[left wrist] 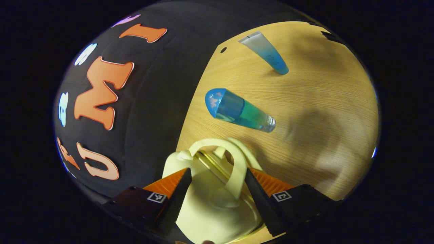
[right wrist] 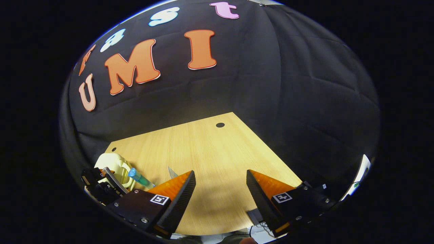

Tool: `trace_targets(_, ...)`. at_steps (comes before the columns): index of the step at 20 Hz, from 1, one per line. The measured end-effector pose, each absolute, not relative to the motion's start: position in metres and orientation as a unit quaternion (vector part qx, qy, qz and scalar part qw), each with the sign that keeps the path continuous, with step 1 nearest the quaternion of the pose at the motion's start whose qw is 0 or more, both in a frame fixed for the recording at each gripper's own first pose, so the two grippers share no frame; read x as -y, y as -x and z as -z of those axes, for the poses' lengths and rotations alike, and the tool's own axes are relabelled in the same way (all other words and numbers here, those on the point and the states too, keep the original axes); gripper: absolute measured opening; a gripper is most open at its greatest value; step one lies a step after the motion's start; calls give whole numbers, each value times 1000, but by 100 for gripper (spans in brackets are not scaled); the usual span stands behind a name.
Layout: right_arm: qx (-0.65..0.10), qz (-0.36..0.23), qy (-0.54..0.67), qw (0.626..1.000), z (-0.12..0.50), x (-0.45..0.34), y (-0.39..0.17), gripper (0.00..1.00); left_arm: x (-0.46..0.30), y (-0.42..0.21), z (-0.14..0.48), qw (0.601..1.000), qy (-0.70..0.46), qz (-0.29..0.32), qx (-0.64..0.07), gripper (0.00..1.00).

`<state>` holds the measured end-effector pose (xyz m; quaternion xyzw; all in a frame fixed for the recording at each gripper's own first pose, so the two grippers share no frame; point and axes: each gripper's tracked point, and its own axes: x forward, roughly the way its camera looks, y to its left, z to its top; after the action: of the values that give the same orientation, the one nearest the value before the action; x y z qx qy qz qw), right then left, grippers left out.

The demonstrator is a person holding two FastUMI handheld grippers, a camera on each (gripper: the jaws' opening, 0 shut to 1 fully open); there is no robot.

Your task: First open the suitcase, pack the skin care products into it, and then close the suitcase.

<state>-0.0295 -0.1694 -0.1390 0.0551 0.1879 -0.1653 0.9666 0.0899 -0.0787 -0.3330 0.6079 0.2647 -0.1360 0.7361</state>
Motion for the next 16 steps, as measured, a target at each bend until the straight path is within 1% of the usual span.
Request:
trace_targets(1,-193,166,-48,966,142,171,32,95,81,-91,335,733,-610,139,-269,94)
trace_targets(2,-197,167,-44,965,142,173,33,95,82,-91,342,730,-607,142,-279,82)
trace_targets(3,-199,166,-42,965,143,174,35,95,76,-88,347,723,-612,136,-289,65)
trace_targets(4,-201,166,-43,964,143,175,35,95,81,-85,353,713,-620,152,-292,38)
trace_targets(5,-202,165,-45,964,143,175,35,95,85,-86,349,710,-629,148,-279,29)
trace_targets(6,-202,164,-46,964,141,175,33,95,88,-85,351,718,-613,153,-292,11)
trace_targets(7,-198,163,-46,965,139,175,31,95,89,-79,349,733,-583,160,-311,7)
trace_targets(10,-189,147,-48,970,130,162,23,95,91,-84,323,783,-504,148,-334,7)
trace_targets(11,-186,137,-51,972,127,154,19,95,93,-83,315,805,-464,148,-339,7)
trace_targets(14,-177,108,-58,977,115,123,5,95,90,-85,287,868,-344,131,-334,7)
trace_targets(16,-164,79,-67,981,103,91,-2,95,74,-87,265,900,-269,116,-323,7)
